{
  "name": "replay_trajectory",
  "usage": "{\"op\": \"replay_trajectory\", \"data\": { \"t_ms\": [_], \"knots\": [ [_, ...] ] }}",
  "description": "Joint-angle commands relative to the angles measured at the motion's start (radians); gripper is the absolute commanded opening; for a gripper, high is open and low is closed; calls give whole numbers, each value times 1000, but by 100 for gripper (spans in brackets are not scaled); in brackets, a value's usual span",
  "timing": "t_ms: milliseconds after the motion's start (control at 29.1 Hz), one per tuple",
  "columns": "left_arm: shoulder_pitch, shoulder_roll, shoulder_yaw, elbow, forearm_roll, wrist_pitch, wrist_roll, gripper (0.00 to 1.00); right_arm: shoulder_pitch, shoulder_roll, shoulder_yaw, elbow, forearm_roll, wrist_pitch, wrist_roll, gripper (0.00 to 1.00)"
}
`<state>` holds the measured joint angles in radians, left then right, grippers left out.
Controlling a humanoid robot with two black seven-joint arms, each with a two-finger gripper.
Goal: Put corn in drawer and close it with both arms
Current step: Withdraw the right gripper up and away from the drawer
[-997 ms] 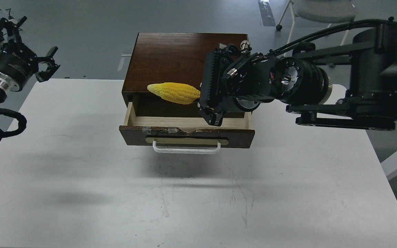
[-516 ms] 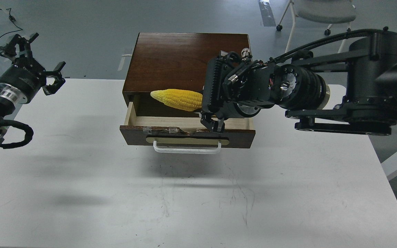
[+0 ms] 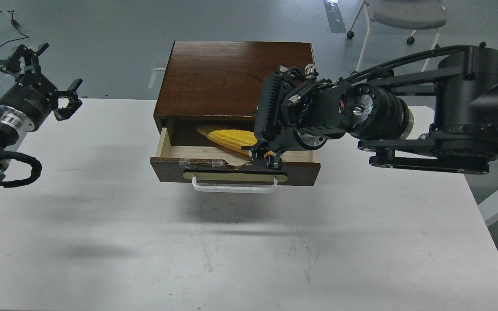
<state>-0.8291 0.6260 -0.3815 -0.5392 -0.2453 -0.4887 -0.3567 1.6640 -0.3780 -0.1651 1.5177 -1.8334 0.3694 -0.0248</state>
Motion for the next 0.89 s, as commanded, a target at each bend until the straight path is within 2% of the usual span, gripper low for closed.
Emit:
{"op": "replay_trajectory", "data": {
  "t_ms": [0, 138, 206, 309, 413, 481, 585, 653, 688, 756, 791, 860],
  "knots": [
    [-5, 4, -43, 27, -3, 0, -11, 98, -3, -35, 107, -68, 133, 6, 0, 96],
    [-15, 15, -42, 25, 4, 0, -39, 95, -3, -105, 144, -128, 241, 5, 0, 96],
    [-25, 23, -31, 24, 29, 0, -39, 89, -7, -195, 167, -160, 304, 5, 0, 96],
    [-70, 49, -31, 21, 156, 0, -48, 81, -9, -265, 177, -172, 377, 3, 2, 96],
    [-105, 58, -37, 5, 332, 0, -84, 81, -20, -370, 179, -177, 593, -1, 2, 96],
    [-110, 61, -37, -63, 391, 0, -102, 79, -20, -424, 180, -177, 732, -1, 0, 96],
    [-136, 93, -39, -189, 474, 0, -107, 65, -24, -487, 180, -182, 896, -6, 2, 96],
    [-179, 136, -40, -275, 561, 0, -117, 47, -44, -535, 182, -203, 1008, -6, 2, 96],
    [-203, 153, -43, -322, 628, 0, -132, 33, -62, -561, 185, -220, 1075, -13, 2, 96],
    [-225, 159, -46, -363, 699, 0, -132, 13, -90, -585, 188, -243, 1155, -33, 3, 96],
    [-238, 159, -46, -389, 754, 0, -132, 0, -121, -610, 190, -243, 1230, -56, 3, 96],
    [-258, 162, -46, -468, 846, 0, -132, 0, -170, -653, 193, -238, 1357, -83, 5, 96]
  ]
}}
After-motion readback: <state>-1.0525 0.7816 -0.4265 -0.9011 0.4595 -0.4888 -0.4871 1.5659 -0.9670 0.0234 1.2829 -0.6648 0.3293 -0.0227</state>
